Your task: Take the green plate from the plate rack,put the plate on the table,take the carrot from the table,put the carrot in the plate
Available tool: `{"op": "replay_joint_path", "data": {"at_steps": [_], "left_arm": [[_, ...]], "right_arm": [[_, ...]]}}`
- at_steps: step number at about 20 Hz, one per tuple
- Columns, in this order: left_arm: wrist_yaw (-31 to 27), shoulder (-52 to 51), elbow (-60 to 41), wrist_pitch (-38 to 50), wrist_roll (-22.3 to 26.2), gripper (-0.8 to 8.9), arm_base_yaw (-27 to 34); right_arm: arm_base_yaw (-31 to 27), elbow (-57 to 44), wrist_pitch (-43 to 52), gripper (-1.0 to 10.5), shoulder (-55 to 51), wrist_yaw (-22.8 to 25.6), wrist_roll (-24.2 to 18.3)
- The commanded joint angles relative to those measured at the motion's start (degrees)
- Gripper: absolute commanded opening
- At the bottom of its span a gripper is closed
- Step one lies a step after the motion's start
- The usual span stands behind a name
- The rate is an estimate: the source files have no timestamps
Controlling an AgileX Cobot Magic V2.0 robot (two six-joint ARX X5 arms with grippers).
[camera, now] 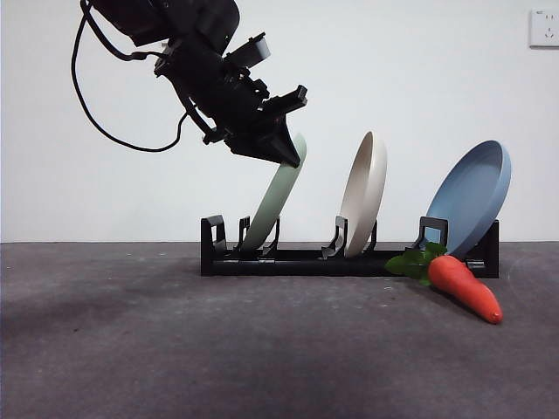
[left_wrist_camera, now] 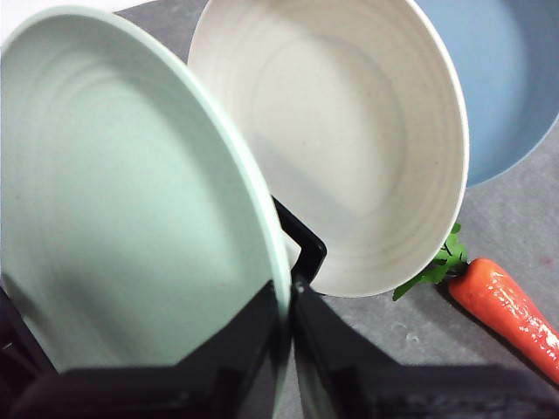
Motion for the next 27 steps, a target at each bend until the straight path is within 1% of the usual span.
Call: {"op": "replay_joint_path", "data": {"at_steps": [1,6,9,12,14,15,17,18,20,21,22,24,25,27], "left_arm": [[-0.4,0.8,0.0,0.9,0.6,-0.08,0.1],[0.0,-1.7,1.1,1.4,0.4,-0.08,0.2],[4.4,-4.3,3.9,-0.5,0.2,-0.08,0.2],[5.7,-8.5,4.8,-2.6,0.2,-0.08,0.0],[5.7,-12.1,4.8,-7.6,0.6,-0.08,-0.3],[5.6,-14.2,4.8,-11.7,1.9,-0.08,-0.7],[4.8,-18.4,4.8,-21.2,8.2,-0.06,-2.3],[2.9,-20.2,4.8,-25.7,11.6,-0.06,-4.0],[-5.8,-23.1,4.8,-33.7,17.6,-0.06,-8.5],[-10.2,-23.5,4.8,-36.5,19.7,-0.06,-11.0],[-13.5,-23.5,4.7,-39.2,20.8,-0.06,-13.5],[-16.5,-23.2,3.7,-42.8,22.1,-0.06,-17.0],[-17.7,-23.2,2.2,-42.8,22.1,-0.06,-19.0],[-23.7,-23.2,-2.3,-41.6,22.1,-0.06,-22.5]], "right_arm": [[0.1,0.0,0.2,6.3,0.0,0.1,0.3],[0.1,0.0,0.2,6.3,0.0,0.1,0.3],[0.1,0.0,0.2,6.3,0.0,0.1,0.4],[0.1,0.0,0.3,6.3,0.0,0.1,0.3],[0.1,0.0,0.3,6.3,0.0,0.1,0.3],[0.1,0.0,0.3,6.3,0.0,0.1,0.4],[0.1,0.0,0.3,6.3,0.0,0.1,0.4],[0.1,0.0,0.4,6.3,0.0,0.2,0.4],[0.1,0.0,1.6,6.3,0.5,0.2,0.4],[0.1,0.0,2.4,6.3,0.7,0.2,0.7],[0.1,0.0,3.4,6.3,1.1,0.3,1.4],[0.1,0.0,4.7,6.3,1.9,0.3,2.1],[0.1,0.0,5.3,6.3,2.5,0.3,2.4],[0.1,0.0,6.3,6.3,3.5,0.3,2.5]]}}
